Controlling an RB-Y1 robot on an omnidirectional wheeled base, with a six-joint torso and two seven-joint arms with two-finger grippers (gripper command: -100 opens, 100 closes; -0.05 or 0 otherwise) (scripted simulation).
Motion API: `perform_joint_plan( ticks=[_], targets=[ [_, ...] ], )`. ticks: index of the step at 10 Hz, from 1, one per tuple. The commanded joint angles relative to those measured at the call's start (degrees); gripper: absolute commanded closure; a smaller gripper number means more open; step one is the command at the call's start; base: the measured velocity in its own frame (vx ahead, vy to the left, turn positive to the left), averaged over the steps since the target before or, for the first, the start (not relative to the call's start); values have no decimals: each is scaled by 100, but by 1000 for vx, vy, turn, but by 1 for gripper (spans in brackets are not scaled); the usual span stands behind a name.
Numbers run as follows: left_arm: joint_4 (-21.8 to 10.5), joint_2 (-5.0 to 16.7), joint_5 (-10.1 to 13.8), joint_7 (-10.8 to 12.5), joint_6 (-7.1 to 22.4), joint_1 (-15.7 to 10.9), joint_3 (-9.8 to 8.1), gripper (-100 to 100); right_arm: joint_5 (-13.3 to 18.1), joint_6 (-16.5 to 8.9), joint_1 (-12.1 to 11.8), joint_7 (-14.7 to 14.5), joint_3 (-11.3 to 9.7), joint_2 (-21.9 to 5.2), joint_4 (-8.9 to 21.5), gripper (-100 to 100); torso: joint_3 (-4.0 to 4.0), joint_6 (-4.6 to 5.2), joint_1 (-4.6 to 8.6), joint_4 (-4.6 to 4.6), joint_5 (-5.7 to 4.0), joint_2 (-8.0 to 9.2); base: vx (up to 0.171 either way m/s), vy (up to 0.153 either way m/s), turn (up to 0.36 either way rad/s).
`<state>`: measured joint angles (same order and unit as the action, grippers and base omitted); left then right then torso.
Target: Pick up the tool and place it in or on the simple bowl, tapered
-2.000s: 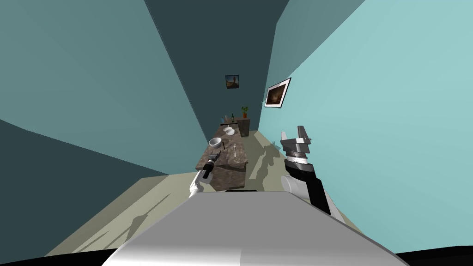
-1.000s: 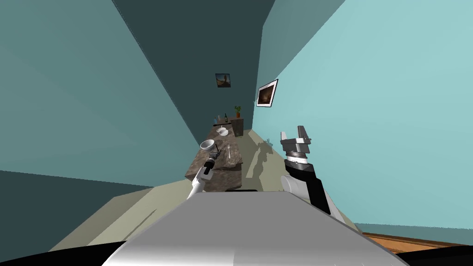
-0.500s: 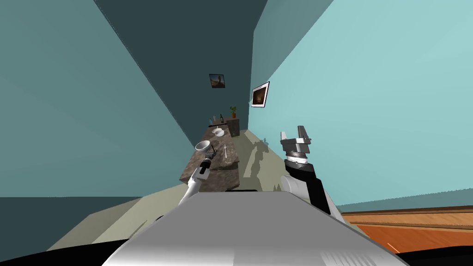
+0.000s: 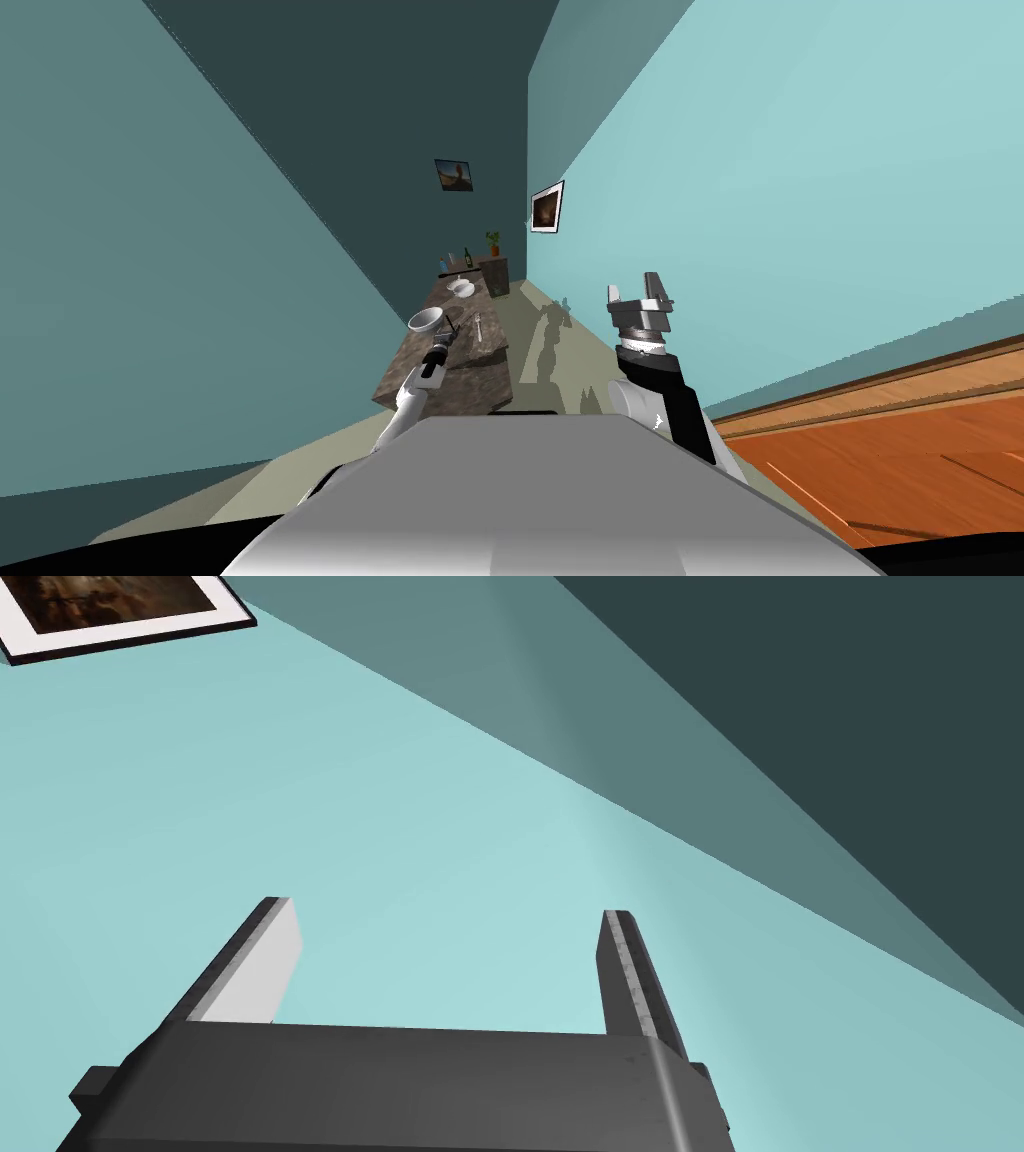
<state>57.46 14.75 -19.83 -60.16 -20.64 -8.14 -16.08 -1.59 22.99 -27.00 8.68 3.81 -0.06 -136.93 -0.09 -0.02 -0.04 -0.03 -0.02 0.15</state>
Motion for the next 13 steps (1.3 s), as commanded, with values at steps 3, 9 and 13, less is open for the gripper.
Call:
perform_joint_plan(
  ticks=[3, 9, 13],
  targets=[
    [-303, 393, 592, -316, -33, -78, -236, -100, 0, 0, 0, 0, 0, 0, 0, 0, 0, 1, 5, 0, -1, -1, -43, -32, -232],
    [-588, 538, 936, -499, -125, -184, -362, 100, 0, 0, -1, 0, 1, 0, 0, 0, 7, -2, -6, 3, 2, -13, -23, -14, -84],
    [-587, 536, 938, -496, -126, -186, -362, 0, 0, 0, -1, 0, 1, 0, 0, 0, 11, -3, -11, 6, 3, -18, 0, 0, 0]
  ],
)
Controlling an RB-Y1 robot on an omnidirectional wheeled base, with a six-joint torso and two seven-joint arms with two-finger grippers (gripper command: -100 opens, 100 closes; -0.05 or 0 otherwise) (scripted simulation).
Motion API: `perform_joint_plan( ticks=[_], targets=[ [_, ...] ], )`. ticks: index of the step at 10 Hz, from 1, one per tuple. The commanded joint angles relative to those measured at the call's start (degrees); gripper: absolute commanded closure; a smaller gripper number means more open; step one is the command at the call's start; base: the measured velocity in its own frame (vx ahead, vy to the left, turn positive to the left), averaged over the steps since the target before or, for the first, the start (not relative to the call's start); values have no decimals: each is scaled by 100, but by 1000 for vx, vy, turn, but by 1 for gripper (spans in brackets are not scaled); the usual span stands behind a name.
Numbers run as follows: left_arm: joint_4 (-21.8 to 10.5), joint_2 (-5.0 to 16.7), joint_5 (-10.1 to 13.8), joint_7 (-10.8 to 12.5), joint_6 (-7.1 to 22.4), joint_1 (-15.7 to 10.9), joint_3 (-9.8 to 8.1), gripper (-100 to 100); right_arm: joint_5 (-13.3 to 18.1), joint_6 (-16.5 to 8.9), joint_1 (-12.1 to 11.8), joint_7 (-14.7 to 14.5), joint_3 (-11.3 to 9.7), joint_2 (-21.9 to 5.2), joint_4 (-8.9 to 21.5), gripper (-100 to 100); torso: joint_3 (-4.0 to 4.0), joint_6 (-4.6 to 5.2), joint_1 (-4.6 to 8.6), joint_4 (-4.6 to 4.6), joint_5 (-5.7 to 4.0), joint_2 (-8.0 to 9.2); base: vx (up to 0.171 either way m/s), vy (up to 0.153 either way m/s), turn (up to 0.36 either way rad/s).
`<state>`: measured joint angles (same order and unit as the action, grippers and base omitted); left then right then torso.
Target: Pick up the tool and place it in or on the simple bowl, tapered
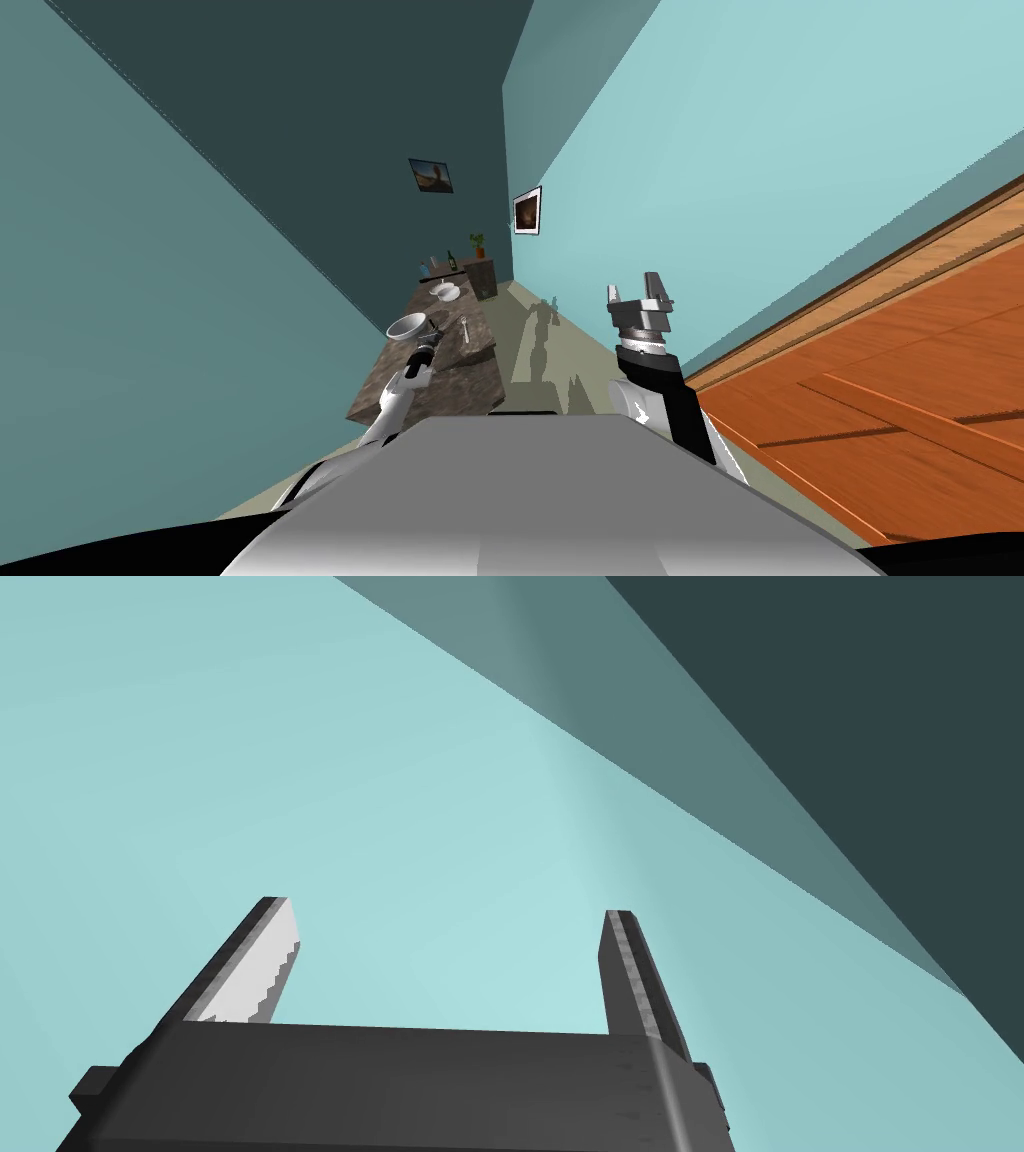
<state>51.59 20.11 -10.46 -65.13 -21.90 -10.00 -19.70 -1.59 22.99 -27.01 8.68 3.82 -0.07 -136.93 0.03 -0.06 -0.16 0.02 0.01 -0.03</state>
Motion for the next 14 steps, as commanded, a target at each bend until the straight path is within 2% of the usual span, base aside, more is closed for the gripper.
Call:
perform_joint_plan(
  ticks=[1, 2, 3, 4, 5, 6, 7, 8, 9, 10, 11, 12, 13, 14],
  targets=[
    [272, -143, -238, 180, 94, 107, 126, 100, 0, 0, 0, 0, 0, 0, 0, 0, 0, 0, 0, 0, 0, 0, 31, 23, 315],
    [272, -143, -238, 180, 94, 107, 126, 100, 0, 0, -2, 0, 1, 0, 0, 0, 3, -14, -9, 2, 0, -6, 46, 21, 176],
    [430, -315, -495, 341, 118, 144, 242, 100, 0, 0, -1, 0, 0, 0, 0, 0, 7, -4, -11, 4, 3, -11, 50, 40, 234],
    [430, -315, -546, 341, 118, 144, 242, 100, 0, 0, -1, 0, 1, 0, 0, 0, 9, -7, -15, 5, 4, -15, 44, 30, 143],
    [587, -487, -774, 501, 143, 181, 359, 100, 0, 0, 0, 0, 0, 0, 0, 0, 12, 0, -14, 8, 8, -17, 60, 35, 247],
    [587, -487, -854, 501, 143, 181, 359, 100, 0, 0, -1, 0, 1, 0, 0, 0, 18, -5, -16, 15, 13, -23, 46, 22, 132],
    [745, -660, -1068, 661, 167, 219, 475, 100, 0, 0, 0, 0, 0, 0, 0, 0, 20, 1, -17, 17, 14, -24, 47, 39, 265],
    [745, -660, -1161, 661, 167, 219, 475, 100, 0, 0, -1, 0, 1, 0, 0, 0, 22, -3, -22, 18, 16, -27, 39, 21, 143],
    [902, -832, -1372, 822, 192, 256, 592, 100, 0, 0, 0, 0, 0, 0, 0, 0, 24, 2, -22, 21, 18, -28, 45, 31, 261],
    [902, -832, -1469, 822, 192, 256, 592, 100, 0, 0, -1, 0, 1, 0, 0, 0, 30, -3, -25, 29, 24, -32, 41, 20, 135],
    [1059, -1005, -1678, 982, 216, 293, 709, 100, 0, 0, 0, 0, 0, 0, 0, 0, 33, 2, -27, 30, 25, -35, 47, 29, 238],
    [1059, -1005, -1777, 982, 216, 293, 709, 100, 0, 0, -1, 0, 1, 0, 0, 0, 35, -2, -29, 32, 26, -38, 43, 19, 168],
    [1217, -1177, -1985, 1142, 240, 330, 825, 100, 0, 0, 0, 0, 0, 0, 0, 0, 36, 2, -29, 33, 27, -39, 55, 17, 268],
    [1217, -1177, -2084, 1142, 240, 330, 825, 100, 0, 0, -1, 0, 1, 0, 0, 0, 37, -4, -30, 33, 25, -43, 47, 13, 142]
  ],
)
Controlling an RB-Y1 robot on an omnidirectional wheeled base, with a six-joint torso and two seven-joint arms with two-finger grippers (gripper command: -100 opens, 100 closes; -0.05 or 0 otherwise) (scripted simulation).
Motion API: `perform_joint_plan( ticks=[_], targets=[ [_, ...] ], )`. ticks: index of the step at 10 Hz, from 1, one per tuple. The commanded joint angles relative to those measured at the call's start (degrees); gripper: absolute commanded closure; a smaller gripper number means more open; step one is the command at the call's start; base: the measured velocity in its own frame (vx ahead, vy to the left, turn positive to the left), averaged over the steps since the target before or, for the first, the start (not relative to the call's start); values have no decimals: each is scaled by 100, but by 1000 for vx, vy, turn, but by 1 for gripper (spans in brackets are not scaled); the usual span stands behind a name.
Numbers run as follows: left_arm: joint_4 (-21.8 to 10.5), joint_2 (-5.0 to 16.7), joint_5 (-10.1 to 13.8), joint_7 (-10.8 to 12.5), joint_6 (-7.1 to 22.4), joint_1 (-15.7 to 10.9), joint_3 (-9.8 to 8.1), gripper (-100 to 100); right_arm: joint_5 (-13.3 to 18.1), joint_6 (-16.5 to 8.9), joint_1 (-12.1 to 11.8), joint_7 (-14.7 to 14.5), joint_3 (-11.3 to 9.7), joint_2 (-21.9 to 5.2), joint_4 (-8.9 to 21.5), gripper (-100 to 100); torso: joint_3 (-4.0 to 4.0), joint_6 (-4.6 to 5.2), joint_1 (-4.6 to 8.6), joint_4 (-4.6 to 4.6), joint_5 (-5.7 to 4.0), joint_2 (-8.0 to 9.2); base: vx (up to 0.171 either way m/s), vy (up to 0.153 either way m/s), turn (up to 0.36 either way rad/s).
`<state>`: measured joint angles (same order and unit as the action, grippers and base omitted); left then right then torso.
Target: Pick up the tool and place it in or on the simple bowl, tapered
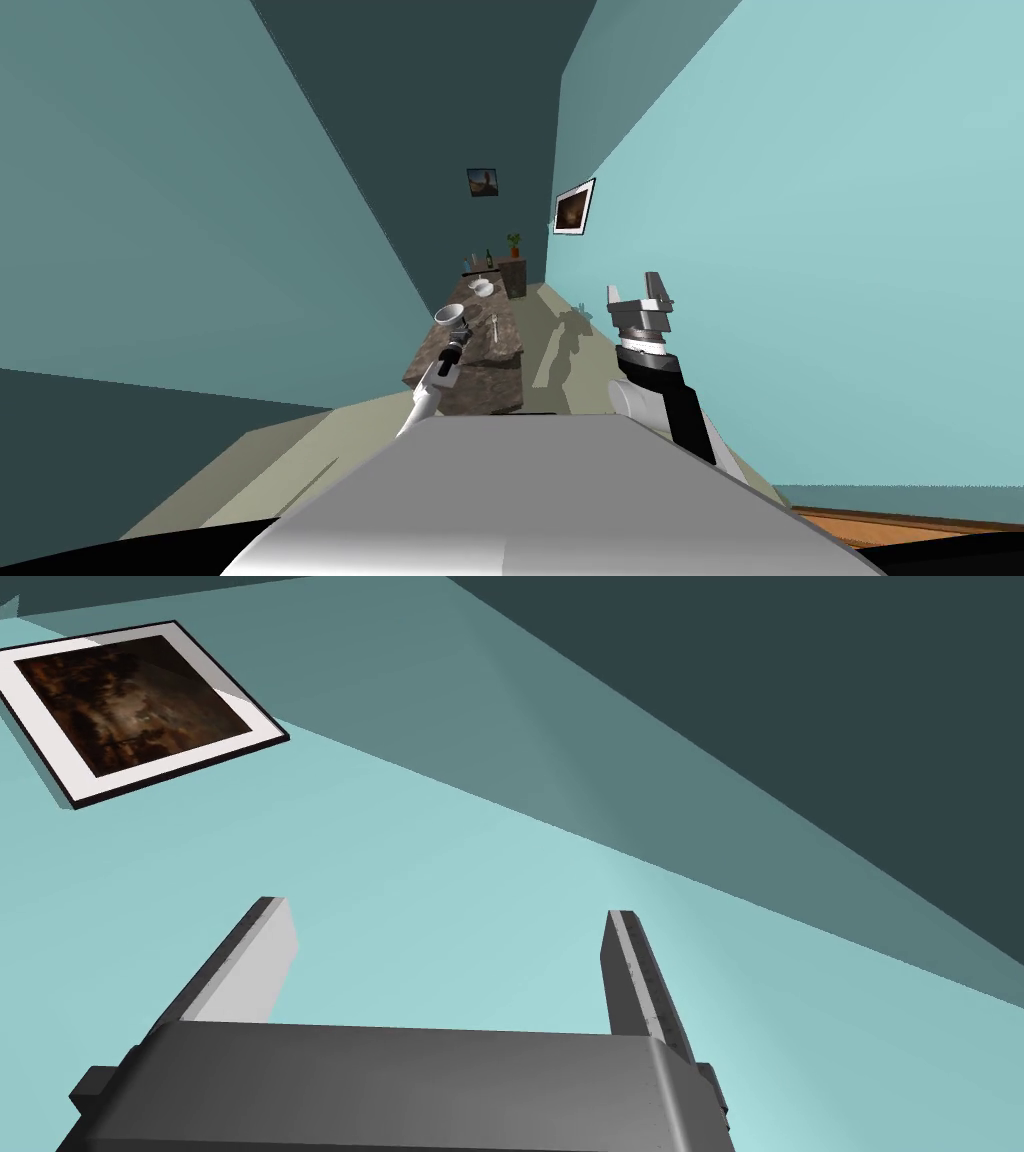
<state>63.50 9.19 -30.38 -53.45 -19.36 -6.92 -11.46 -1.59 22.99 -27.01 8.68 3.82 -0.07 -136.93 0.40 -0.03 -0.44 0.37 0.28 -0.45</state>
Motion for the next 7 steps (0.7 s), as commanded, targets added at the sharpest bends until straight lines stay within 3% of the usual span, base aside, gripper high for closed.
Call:
perform_joint_plan(
  ticks=[1, 4, 5, 6, 7],
  targets=[
    [183, -257, -286, 135, 11, 59, 118, 100, 0, 0, 0, 0, 0, 0, 0, 0, 0, 0, 0, 0, 0, 0, 45, 31, 236],
    [340, -430, -707, 295, 35, 96, 234, 100, 0, 0, -1, 0, 0, 0, 0, 0, 0, -3, 1, -1, -1, -2, 49, 16, 175],
    [498, -602, -919, 456, 60, 133, 351, 100, 0, 0, 0, 0, 0, 0, 0, 0, 0, 0, 0, -1, -1, -1, 48, 18, 293],
    [498, -602, -1015, 456, 60, 133, 351, 100, 0, 0, -1, 0, 0, 0, 0, 0, 0, -6, -3, -1, -1, -2, 50, 7, 139],
    [389, -589, -930, 386, 7, 81, 291, 100, 0, 0, 0, 0, 0, 0, 0, 0, 0, 0, -1, -1, -1, -1, 20, 1, 4]
  ],
)
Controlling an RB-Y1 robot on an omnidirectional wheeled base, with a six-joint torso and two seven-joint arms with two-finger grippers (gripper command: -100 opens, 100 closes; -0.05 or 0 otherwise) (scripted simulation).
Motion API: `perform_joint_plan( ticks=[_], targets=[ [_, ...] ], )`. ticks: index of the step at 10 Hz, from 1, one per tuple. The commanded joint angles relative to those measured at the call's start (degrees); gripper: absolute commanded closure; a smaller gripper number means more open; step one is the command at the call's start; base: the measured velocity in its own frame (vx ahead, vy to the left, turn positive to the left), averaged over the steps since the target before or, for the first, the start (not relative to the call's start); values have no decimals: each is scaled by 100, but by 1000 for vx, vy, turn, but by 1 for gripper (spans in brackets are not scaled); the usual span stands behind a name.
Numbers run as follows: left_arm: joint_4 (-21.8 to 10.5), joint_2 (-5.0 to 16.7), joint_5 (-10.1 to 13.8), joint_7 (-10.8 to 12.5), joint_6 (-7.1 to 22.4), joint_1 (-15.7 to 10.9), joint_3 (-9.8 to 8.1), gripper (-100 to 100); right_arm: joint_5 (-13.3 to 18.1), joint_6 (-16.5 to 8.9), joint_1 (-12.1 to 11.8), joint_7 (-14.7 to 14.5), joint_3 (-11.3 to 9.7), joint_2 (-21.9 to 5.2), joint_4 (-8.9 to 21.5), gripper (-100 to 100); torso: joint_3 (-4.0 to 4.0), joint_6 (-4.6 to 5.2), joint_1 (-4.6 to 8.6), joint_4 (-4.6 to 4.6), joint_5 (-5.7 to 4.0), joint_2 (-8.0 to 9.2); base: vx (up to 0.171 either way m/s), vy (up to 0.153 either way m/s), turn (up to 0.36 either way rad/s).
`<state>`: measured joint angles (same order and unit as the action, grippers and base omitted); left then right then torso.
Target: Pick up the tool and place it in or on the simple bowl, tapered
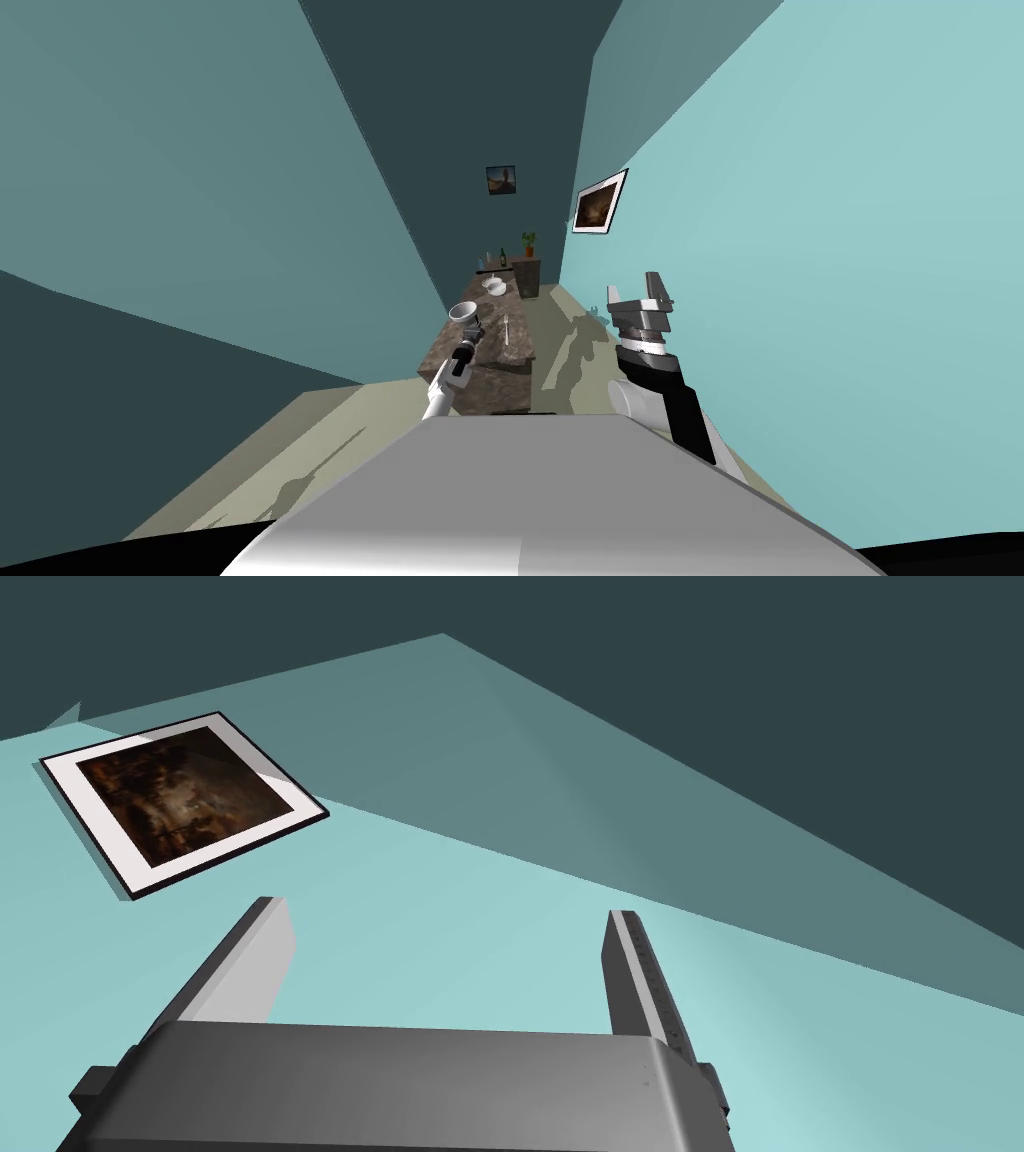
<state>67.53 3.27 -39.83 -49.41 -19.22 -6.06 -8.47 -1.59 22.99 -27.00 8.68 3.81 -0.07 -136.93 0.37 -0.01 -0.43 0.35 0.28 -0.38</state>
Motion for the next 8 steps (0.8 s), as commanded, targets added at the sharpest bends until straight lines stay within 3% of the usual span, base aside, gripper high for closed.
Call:
perform_joint_plan(
  ticks=[1, 2, 8],
  targets=[
    [0, 0, 0, 0, 0, 0, 0, 0, 0, 0, 0, 0, 0, 0, 0, 0, 0, 0, 0, 0, 0, 0, 0, 0, 0],
    [8, 172, 6, 90, 47, -94, 87, 100, 0, 0, 0, 0, 0, 0, 0, 0, -4, 0, 0, -1, 0, 6, -71, 45, -37],
    [42, 818, 36, 668, 373, -695, 600, 100, 0, -1, 2, 0, 1, -1, 1, 0, -49, -7, -53, -19, 5, 83, -165, 147, -80]
  ],
)
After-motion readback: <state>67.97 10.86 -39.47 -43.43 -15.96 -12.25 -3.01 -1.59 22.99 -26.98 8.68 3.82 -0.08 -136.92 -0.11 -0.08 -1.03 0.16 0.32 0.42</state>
